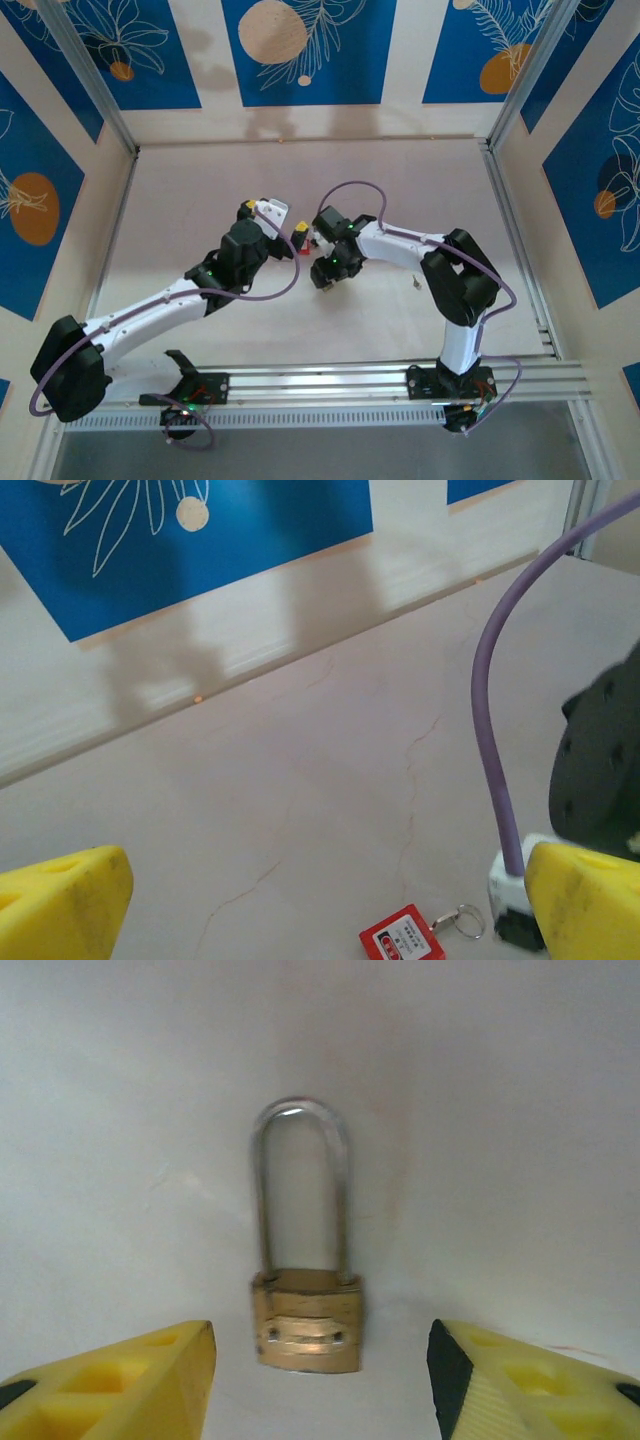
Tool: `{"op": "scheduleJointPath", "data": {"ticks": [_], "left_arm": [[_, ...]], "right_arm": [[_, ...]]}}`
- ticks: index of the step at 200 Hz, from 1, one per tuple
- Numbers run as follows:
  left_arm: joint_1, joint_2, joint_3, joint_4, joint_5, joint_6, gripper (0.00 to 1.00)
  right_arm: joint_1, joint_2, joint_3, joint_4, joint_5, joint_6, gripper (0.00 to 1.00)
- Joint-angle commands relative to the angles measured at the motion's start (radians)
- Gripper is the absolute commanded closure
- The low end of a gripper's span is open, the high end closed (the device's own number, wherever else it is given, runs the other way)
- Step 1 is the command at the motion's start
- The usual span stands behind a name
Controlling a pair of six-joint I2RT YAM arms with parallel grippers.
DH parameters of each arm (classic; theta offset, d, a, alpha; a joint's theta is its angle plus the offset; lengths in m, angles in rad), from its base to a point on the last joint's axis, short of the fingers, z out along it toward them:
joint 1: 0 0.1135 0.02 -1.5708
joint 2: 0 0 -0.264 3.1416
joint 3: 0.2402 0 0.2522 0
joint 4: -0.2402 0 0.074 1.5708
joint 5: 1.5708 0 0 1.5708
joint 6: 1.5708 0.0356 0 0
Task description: Unlock with the key
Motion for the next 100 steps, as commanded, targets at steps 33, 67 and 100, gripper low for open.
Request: {"op": "scheduleJointPath", "data": {"ticks": [33, 67, 100], "left_arm": [[0.007, 0.028, 0.028, -0.01, -0.177, -0.019, 0.0], [0.017, 0.039, 0.035, -0.018, -0.275, -0.046, 0.0], [0.072, 0.015, 0.024, -0.039, -0.248, -0.152, 0.01]], "right_arm": [[-0.027, -0.093, -0.006, -0.024, -0.042, 0.024, 0.37], [0.054, -0.081, -0.024, -0.06, 0.048, 0.04, 0.33], [0.102, -0.027, -0.019, -0.077, 0.135, 0.062, 0.31]]}}
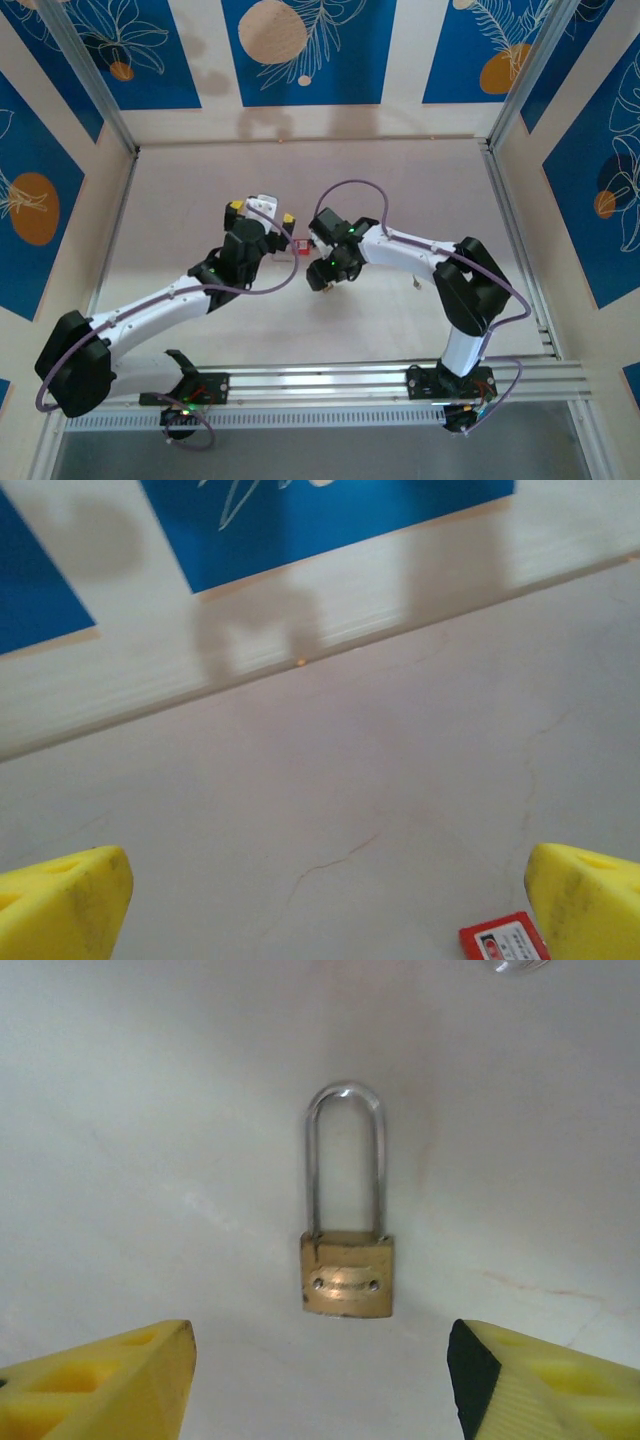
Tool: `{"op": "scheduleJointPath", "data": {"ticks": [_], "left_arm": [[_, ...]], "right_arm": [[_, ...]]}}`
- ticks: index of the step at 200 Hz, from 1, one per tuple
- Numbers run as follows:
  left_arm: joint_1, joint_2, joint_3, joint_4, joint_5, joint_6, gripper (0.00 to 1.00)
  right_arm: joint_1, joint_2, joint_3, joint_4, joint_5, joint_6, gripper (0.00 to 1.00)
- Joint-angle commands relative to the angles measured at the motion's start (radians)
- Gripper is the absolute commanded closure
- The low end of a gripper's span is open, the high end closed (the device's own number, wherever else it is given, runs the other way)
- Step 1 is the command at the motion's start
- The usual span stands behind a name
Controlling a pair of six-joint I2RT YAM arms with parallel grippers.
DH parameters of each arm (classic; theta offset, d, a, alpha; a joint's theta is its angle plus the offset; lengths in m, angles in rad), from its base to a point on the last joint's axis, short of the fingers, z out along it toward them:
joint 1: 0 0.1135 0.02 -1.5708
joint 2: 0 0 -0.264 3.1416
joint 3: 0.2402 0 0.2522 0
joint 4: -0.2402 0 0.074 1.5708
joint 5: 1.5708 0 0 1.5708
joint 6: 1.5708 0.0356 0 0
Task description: Unlock with the key
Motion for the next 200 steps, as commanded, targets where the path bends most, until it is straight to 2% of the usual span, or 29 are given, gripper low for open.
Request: {"op": "scheduleJointPath", "data": {"ticks": [1, 48, 92, 134, 200], "left_arm": [[0.042, -0.021, 0.023, -0.022, -0.023, -0.097, 0.0], [0.076, -0.011, 0.025, -0.037, -0.002, -0.135, 0.0], [0.076, -0.008, 0.024, -0.029, 0.017, -0.129, 0.0], [0.077, 0.002, 0.03, -0.032, 0.032, -0.125, 0.0], [0.077, 0.009, 0.035, -0.035, 0.049, -0.122, 0.0]], "right_arm": [[0.025, 0.046, -0.008, -0.047, 0.078, 0.029, 0.31], [0.038, 0.116, 0.02, -0.069, 0.158, 0.032, 0.3], [-0.008, 0.103, 0.002, -0.08, 0.18, 0.04, 0.32], [-0.049, 0.076, -0.008, -0.069, 0.146, 0.026, 0.32], [-0.032, 0.083, 0.01, -0.056, 0.075, 0.014, 0.32]]}}
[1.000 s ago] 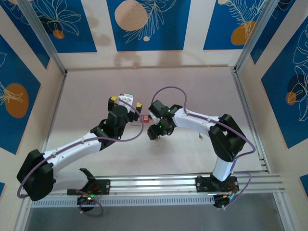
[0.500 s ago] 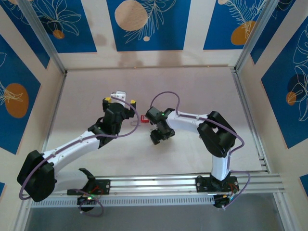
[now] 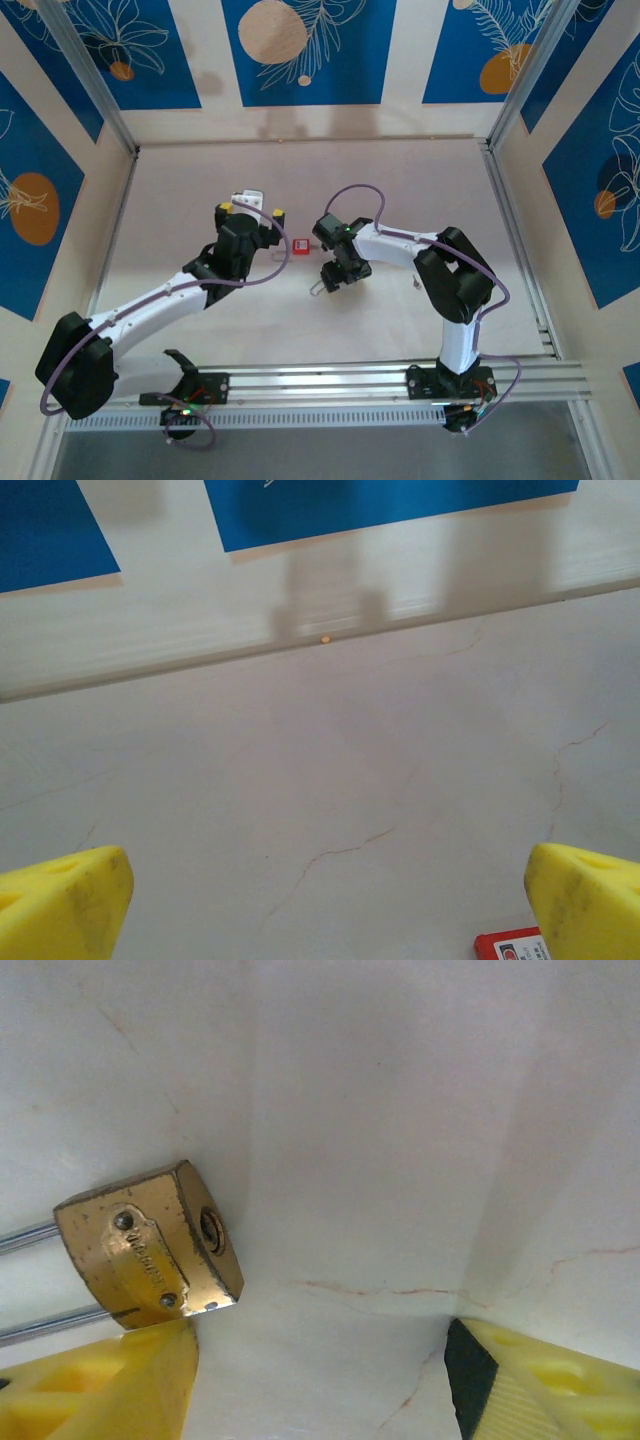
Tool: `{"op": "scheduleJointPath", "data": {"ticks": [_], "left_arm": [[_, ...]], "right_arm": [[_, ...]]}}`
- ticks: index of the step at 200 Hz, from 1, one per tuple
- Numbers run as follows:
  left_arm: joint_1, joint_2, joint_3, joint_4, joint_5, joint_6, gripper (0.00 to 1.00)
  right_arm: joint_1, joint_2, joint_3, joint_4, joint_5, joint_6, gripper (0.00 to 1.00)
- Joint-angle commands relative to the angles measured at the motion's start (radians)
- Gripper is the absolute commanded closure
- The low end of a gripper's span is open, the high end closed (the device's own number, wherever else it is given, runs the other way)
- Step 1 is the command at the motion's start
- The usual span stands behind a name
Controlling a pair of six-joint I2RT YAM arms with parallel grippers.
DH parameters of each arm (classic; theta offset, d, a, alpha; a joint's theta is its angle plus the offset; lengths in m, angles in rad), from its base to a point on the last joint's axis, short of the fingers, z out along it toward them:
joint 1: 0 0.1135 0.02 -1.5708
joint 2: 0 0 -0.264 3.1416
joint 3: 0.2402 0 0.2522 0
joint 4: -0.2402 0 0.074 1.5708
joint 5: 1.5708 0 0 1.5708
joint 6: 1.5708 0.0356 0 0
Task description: Unlock with the key
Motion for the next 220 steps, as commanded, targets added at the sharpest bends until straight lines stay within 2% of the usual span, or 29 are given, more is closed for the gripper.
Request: {"op": "scheduleJointPath", "data": {"ticks": [1, 64, 161, 220], "left_arm": [[0.01, 0.009, 0.035, 0.003, 0.018, -0.013, 0.0], [0.009, 0.01, 0.041, -0.013, 0.045, -0.008, 0.0], [0.01, 0.012, 0.048, -0.02, 0.077, -0.009, 0.0], [0.01, 0.017, 0.05, -0.022, 0.087, -0.008, 0.0]], "right_arm": [[0.019, -0.026, 0.009, -0.004, -0.06, -0.003, 0.32], [0.057, 0.026, 0.054, 0.011, -0.081, 0.004, 0.28], [-0.013, -0.012, 0.04, 0.044, -0.126, 0.008, 0.28], [-0.03, 0.014, 0.076, 0.069, -0.071, 0.02, 0.27]]}}
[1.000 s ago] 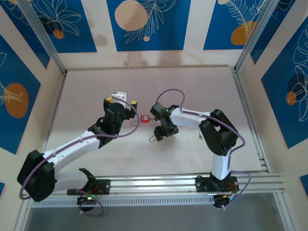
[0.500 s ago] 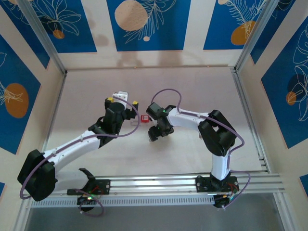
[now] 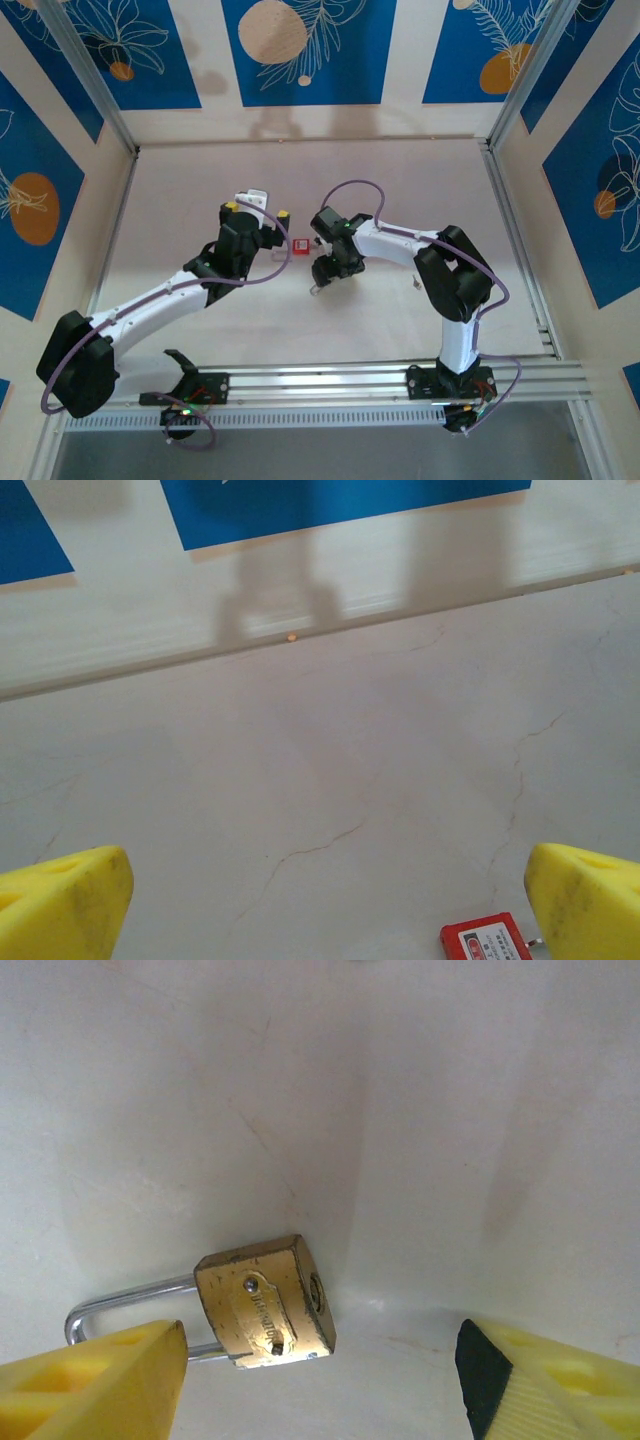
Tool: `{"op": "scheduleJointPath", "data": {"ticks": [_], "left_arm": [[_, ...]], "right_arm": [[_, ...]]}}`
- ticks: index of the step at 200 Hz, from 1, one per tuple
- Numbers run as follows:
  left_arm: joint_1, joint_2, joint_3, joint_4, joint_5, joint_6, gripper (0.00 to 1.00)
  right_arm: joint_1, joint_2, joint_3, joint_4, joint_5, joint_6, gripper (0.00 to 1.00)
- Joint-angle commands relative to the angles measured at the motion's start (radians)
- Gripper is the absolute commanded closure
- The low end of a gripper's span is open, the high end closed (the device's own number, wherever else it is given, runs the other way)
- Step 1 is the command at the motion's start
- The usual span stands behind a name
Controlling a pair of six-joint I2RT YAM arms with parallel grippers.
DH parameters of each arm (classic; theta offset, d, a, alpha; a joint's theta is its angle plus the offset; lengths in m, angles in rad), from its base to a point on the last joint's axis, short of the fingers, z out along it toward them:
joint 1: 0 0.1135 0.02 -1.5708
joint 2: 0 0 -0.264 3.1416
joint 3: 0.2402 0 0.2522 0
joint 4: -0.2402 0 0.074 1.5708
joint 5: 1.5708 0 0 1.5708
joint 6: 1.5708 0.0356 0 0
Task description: Unlock with the key
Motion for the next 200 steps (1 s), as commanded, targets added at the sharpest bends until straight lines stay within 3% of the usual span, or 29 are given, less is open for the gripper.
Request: {"op": "scheduleJointPath", "data": {"ticks": [1, 73, 200], "left_arm": [[0.01, 0.009, 0.035, -0.014, 0.016, -0.007, 0.0], [0.009, 0.012, 0.042, -0.02, 0.035, -0.01, 0.0], [0.009, 0.015, 0.044, -0.025, 0.048, -0.007, 0.0]], "right_arm": [[-0.016, 0.006, 0.037, 0.014, 0.016, 0.019, 0.27], [-0.055, 0.132, 0.127, -0.013, 0.086, 0.048, 0.3], [-0.034, 0.054, -0.021, -0.025, 0.126, 0.028, 0.32]]}}
